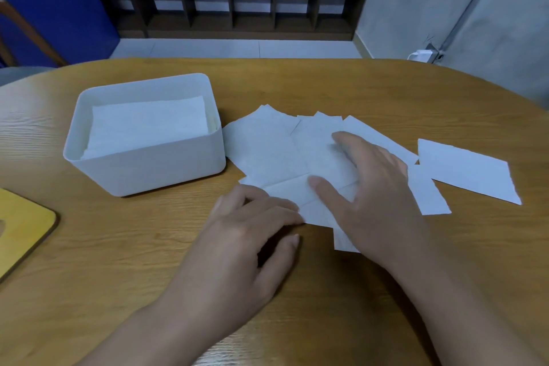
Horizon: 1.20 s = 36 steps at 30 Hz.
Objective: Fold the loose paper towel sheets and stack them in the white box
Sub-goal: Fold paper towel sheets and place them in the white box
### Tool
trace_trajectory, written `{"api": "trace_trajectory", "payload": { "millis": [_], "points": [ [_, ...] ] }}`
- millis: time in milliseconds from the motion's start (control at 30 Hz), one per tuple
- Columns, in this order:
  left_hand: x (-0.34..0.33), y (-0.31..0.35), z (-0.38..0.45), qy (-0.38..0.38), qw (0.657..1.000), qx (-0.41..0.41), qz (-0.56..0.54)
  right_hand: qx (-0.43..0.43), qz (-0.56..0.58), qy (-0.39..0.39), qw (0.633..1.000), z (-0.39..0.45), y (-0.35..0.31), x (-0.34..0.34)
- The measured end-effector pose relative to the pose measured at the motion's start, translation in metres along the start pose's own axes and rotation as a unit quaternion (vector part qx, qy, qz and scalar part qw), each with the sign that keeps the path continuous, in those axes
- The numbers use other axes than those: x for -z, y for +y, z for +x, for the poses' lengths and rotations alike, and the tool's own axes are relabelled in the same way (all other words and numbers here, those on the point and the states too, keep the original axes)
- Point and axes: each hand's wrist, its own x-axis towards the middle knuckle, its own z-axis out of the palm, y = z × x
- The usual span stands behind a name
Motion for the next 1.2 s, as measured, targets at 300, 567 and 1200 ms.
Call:
{"api": "trace_trajectory", "payload": {
  "millis": [300,567,1200],
  "points": [
    [-0.002,-0.002,0.002,-0.023,0.999,0.018,0.038,-0.074,0.059,-0.013,0.995,0.006,0.000,-0.006],
    [-0.001,-0.001,0.003,-0.028,0.998,0.025,0.044,-0.059,0.095,0.057,0.992,0.010,0.003,-0.012],
    [0.000,0.001,0.004,-0.033,0.998,0.027,0.051,-0.089,0.119,0.063,0.987,0.016,0.005,-0.011]
  ]
}}
